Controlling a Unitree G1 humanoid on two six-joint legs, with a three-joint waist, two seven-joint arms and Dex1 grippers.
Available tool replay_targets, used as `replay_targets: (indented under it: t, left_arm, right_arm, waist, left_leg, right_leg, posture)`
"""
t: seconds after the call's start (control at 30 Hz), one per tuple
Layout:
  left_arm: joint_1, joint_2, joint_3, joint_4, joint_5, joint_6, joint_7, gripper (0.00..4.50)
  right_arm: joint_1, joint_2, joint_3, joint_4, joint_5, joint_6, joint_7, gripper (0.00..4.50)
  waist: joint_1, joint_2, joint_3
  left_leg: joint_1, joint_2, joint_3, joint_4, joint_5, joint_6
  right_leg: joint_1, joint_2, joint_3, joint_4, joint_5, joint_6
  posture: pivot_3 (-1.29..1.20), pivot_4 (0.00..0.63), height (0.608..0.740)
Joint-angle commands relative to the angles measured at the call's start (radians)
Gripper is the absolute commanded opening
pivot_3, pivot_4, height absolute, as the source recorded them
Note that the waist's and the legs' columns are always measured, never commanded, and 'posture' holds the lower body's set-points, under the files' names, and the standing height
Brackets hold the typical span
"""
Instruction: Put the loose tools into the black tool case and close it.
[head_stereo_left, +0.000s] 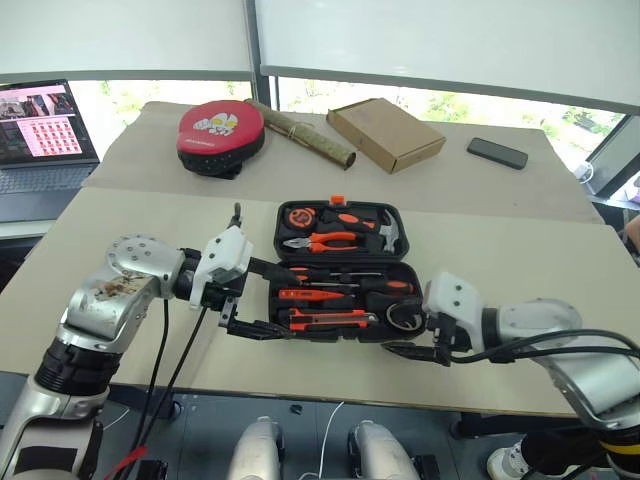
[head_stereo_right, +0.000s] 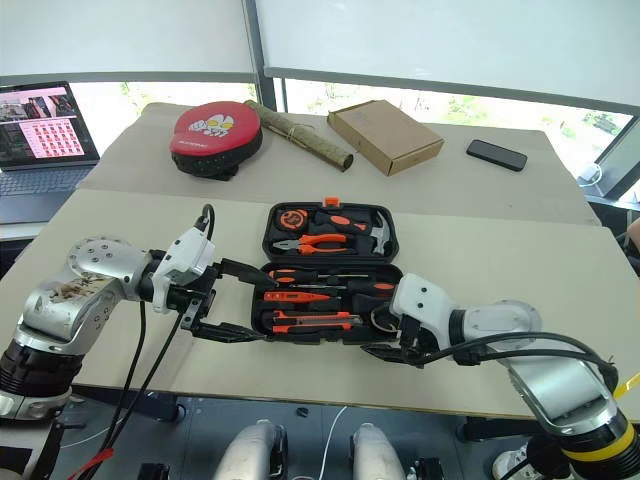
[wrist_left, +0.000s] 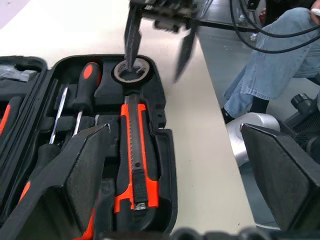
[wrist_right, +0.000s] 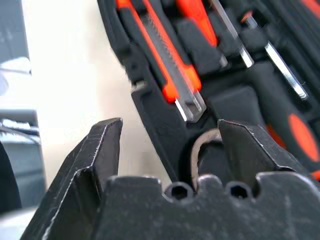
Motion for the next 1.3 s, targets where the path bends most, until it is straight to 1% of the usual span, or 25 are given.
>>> replay_targets:
  t: [0.03, 0.1, 0.13, 0.17, 0.23, 0.27, 0.37, 0.4, 0.43, 0.47, 0.5, 0.6, 0.73, 0.93, 1.17, 1.3]
  left_arm:
    - [-0.005, 0.013, 0.035, 0.096, 0.069, -0.064, 0.065, 4.5]
    - [0.007, 0.019, 0.052, 0.185, 0.117, -0.081, 0.128, 3.96]
    - [0.014, 0.021, 0.052, 0.218, 0.144, -0.097, 0.155, 3.72]
    - [0.017, 0.021, 0.051, 0.239, 0.164, -0.11, 0.172, 3.39]
    - [0.019, 0.014, 0.032, 0.277, 0.21, -0.147, 0.206, 2.65]
    - [0.017, 0.009, 0.022, 0.293, 0.225, -0.159, 0.214, 2.37]
    - [0.002, -0.025, -0.001, 0.328, 0.253, -0.195, 0.23, 1.18]
    - [-0.006, -0.047, -0.011, 0.332, 0.255, -0.211, 0.226, 0.89]
    - [-0.011, -0.061, -0.017, 0.334, 0.257, -0.223, 0.223, 0.47]
    - [-0.022, -0.082, -0.031, 0.339, 0.265, -0.224, 0.228, 0.17]
    - [-0.032, -0.097, -0.046, 0.343, 0.275, -0.22, 0.23, 0.06]
    - [-0.048, -0.123, -0.075, 0.343, 0.297, -0.217, 0.226, 0.06]
    - [-0.052, -0.144, -0.073, 0.336, 0.288, -0.208, 0.207, 0.06]
    - [0.009, -0.111, -0.06, 0.272, 0.236, -0.202, 0.116, 0.06]
    - [0.123, -0.038, -0.021, 0.111, 0.137, -0.097, 0.024, 0.06]
    - [0.191, -0.004, -0.007, 0.045, 0.132, -0.084, 0.025, 0.06]
  right_arm:
    - [-0.012, -0.038, -0.144, 0.044, 0.048, 0.026, 0.013, 3.4]
    - [-0.012, -0.057, -0.191, 0.158, 0.038, -0.001, 0.026, 2.88]
    - [-0.02, -0.064, -0.187, 0.22, 0.014, -0.033, 0.028, 2.66]
    - [-0.027, -0.068, -0.182, 0.262, -0.003, -0.057, 0.029, 2.32]
    - [-0.067, -0.056, -0.144, 0.349, -0.036, -0.099, 0.029, 1.64]
    - [-0.089, -0.047, -0.123, 0.388, -0.054, -0.122, 0.031, 1.4]
    - [-0.151, -0.02, -0.046, 0.505, -0.122, -0.206, 0.046, 0.24]
    - [-0.181, -0.003, -0.013, 0.549, -0.148, -0.233, 0.052, 0.0]
    - [-0.203, 0.01, 0.009, 0.58, -0.164, -0.252, 0.057, 0.0]
    - [-0.234, 0.03, 0.041, 0.616, -0.186, -0.272, 0.065, 0.0]
    - [-0.264, 0.049, 0.066, 0.647, -0.203, -0.285, 0.073, 0.0]
    - [-0.329, 0.092, 0.117, 0.721, -0.251, -0.327, 0.077, 0.0]
    - [-0.349, 0.123, 0.144, 0.715, -0.264, -0.348, 0.116, 0.0]
    - [-0.243, 0.093, 0.124, 0.517, -0.203, -0.303, 0.192, 0.0]
    - [-0.07, 0.059, 0.065, 0.296, -0.171, -0.232, 0.175, 0.0]
    - [0.032, 0.05, 0.016, 0.166, -0.139, -0.178, 0.157, 0.0]
  waist:
    - [0.002, 0.0, 0.0]
    - [0.002, 0.0, 0.0]
    - [0.002, 0.0, 0.0]
    - [0.002, 0.0, 0.0]
    - [0.0, 0.0, 0.0]
    - [-0.002, 0.0, 0.0]
    - [-0.004, 0.0, 0.0]
    - [-0.004, 0.0, 0.0]
    - [-0.004, 0.0, 0.0]
    - [-0.004, 0.0, 0.0]
    - [-0.003, 0.0, 0.0]
    - [-0.002, 0.0, 0.0]
    - [0.002, 0.0, 0.0]
    - [0.003, 0.0, 0.0]
    - [-0.002, 0.0, 0.0]
    - [-0.001, 0.0, 0.0]
  left_leg:
    - [0.0, 0.0, 0.0, 0.0, 0.0, 0.0]
    - [0.0, 0.0, 0.0, 0.0, 0.0, 0.0]
    - [0.0, 0.0, 0.0, 0.0, 0.0, 0.0]
    - [0.0, 0.0, 0.0, 0.0, 0.0, 0.0]
    - [0.0, 0.0, 0.001, 0.0, 0.0, 0.0]
    - [0.0, 0.0, 0.001, -0.001, 0.0, 0.0]
    - [0.0, 0.0, 0.001, -0.001, 0.0, 0.0]
    - [0.0, 0.0, 0.002, -0.001, 0.0, 0.0]
    - [0.0, 0.0, 0.002, -0.001, 0.0, 0.0]
    - [0.0, 0.0, 0.002, -0.001, 0.0, 0.0]
    - [0.0, 0.0, 0.002, 0.0, 0.0, 0.0]
    - [-0.001, -0.001, 0.002, 0.0, 0.0, 0.0]
    - [-0.002, -0.001, 0.002, 0.0, 0.0, 0.0]
    - [-0.002, 0.0, 0.002, -0.002, 0.0, 0.0]
    - [-0.001, 0.0, 0.002, -0.003, -0.001, 0.0]
    - [-0.001, 0.0, 0.002, -0.003, -0.001, 0.0]
  right_leg:
    - [0.0, 0.0, 0.0, 0.0, 0.0, 0.0]
    - [0.0, 0.0, 0.0, 0.0, 0.0, 0.0]
    - [0.0, 0.0, 0.0, 0.0, 0.0, 0.0]
    - [0.0, 0.0, 0.0, 0.0, 0.0, 0.0]
    - [0.0, 0.0, 0.0, 0.0, 0.0, 0.0]
    - [-0.001, 0.0, 0.0, 0.0, 0.0, 0.0]
    - [-0.001, 0.0, 0.001, 0.0, 0.0, 0.0]
    - [-0.001, 0.0, 0.001, 0.0, 0.0, 0.0]
    - [-0.001, 0.0, 0.001, 0.0, 0.0, 0.0]
    - [-0.001, 0.0, 0.001, 0.0, 0.0, 0.0]
    - [-0.001, 0.0, 0.001, 0.0, 0.0, 0.0]
    - [-0.002, 0.0, 0.001, 0.0, 0.001, 0.0]
    - [-0.002, 0.0, 0.001, 0.0, 0.001, 0.0]
    - [-0.003, 0.0, 0.001, 0.0, 0.001, 0.0]
    - [-0.003, 0.0, 0.0, 0.0, 0.0, 0.0]
    - [-0.002, -0.001, 0.0, 0.0, 0.0, 0.0]
  posture:
    - [0.0, 0.15, 0.74]
    - [0.0, 0.15, 0.74]
    - [0.0, 0.15, 0.74]
    - [0.0, 0.15, 0.74]
    - [0.0, 0.15, 0.74]
    - [0.0, 0.15, 0.74]
    - [0.0, 0.15, 0.74]
    - [0.0, 0.15, 0.74]
    - [0.0, 0.15, 0.74]
    - [0.0, 0.15, 0.74]
    - [0.0, 0.15, 0.74]
    - [0.0, 0.15, 0.74]
    - [0.0, 0.15, 0.74]
    - [0.0, 0.15, 0.74]
    - [0.0, 0.15, 0.74]
    - [0.0, 0.15, 0.74]
